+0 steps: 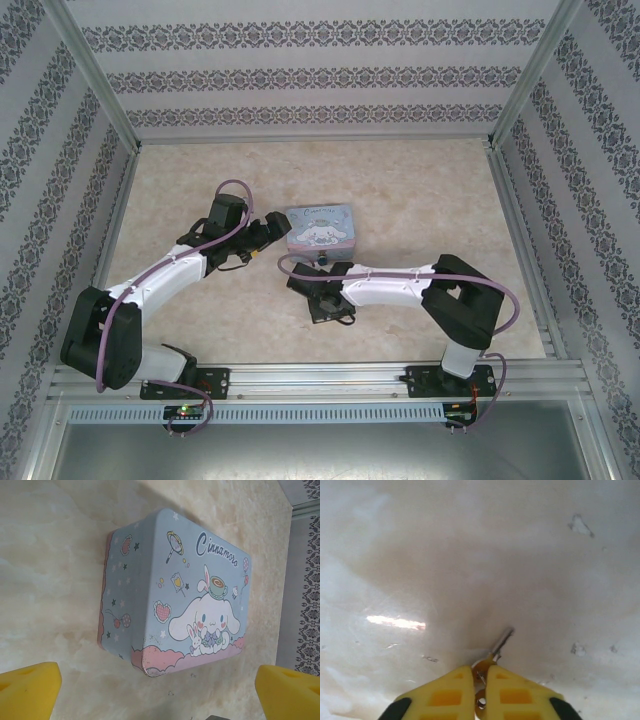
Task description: Unlock a padlock with a key
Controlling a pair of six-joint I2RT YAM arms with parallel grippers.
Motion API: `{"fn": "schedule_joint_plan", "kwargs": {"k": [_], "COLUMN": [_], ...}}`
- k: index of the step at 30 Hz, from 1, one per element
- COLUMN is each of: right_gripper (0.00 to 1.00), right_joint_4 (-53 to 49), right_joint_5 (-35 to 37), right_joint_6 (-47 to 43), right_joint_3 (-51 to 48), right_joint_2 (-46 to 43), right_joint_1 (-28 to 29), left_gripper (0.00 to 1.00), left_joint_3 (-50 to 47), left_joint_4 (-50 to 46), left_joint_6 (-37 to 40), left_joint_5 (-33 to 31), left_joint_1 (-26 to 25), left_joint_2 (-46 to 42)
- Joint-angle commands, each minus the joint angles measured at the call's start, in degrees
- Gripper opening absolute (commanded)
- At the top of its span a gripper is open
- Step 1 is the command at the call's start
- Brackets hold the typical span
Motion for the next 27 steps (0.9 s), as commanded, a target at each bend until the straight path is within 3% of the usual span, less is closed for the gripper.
{"fn": "schedule_joint_plan", "kwargs": {"k": [1,15,27], "right_gripper": [0.00,0.00,0.00], "right_joint_4": [2.8,14.2,30.5], "right_joint_5": [-1.2,-8.2,-26.4], "right_joint_6": [0.8,-7.6,-12.3], "right_joint_3": [-5.2,-13.7,-27.1], "right_joint_2": [4.1,-15.8,-33.8], "right_joint_1": [-0.8,-8.8,-22.8], "left_gripper": [0.99,0.99,1.00], "left_joint_3": [-0.5,0.1,-0.5], "left_joint_4": [-0.1,0.3,7.8], "left_joint_6": [0.0,0.1,-1.9], "left_joint_5": [0.9,2.3,7.6], "left_joint_1": [0.6,0.6,-3.7], "left_joint_2": [-0.7,-0.4,0.8]}}
